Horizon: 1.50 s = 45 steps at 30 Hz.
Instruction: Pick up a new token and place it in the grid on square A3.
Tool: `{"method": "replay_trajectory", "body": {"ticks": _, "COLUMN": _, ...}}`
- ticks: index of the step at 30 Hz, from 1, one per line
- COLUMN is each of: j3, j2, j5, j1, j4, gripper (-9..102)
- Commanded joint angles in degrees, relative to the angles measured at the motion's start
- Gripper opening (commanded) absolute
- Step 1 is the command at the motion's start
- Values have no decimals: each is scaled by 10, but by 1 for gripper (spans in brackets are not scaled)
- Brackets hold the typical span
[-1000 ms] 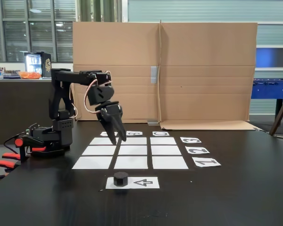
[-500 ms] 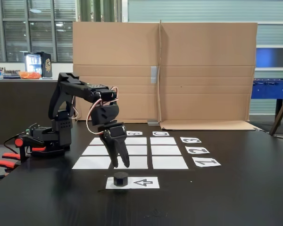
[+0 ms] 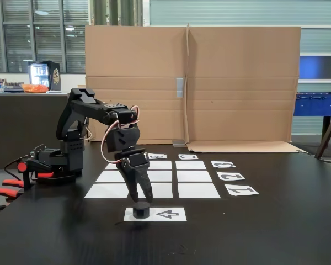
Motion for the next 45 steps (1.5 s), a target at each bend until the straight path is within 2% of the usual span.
{"method": "replay_trajectory", "body": {"ticks": 1, "j3": -25, "j2": -2, "j5": -4, "j1": 4, "j4": 2, "gripper": 34}}
{"method": "replay_trajectory", "body": {"ticks": 24, "j3": -54, "j2": -43, "j5": -11, "j1": 0, "j4": 2, "gripper": 34}}
{"method": "replay_trajectory", "body": {"ticks": 32, "j3": -60, "j2": -50, "j5": -12, "j1": -1, "j4": 2, "gripper": 27}}
{"method": "replay_trajectory", "body": {"ticks": 45, "j3": -69, "j2": -61, "j5": -13, "j1": -1, "j4": 2, "gripper": 24}}
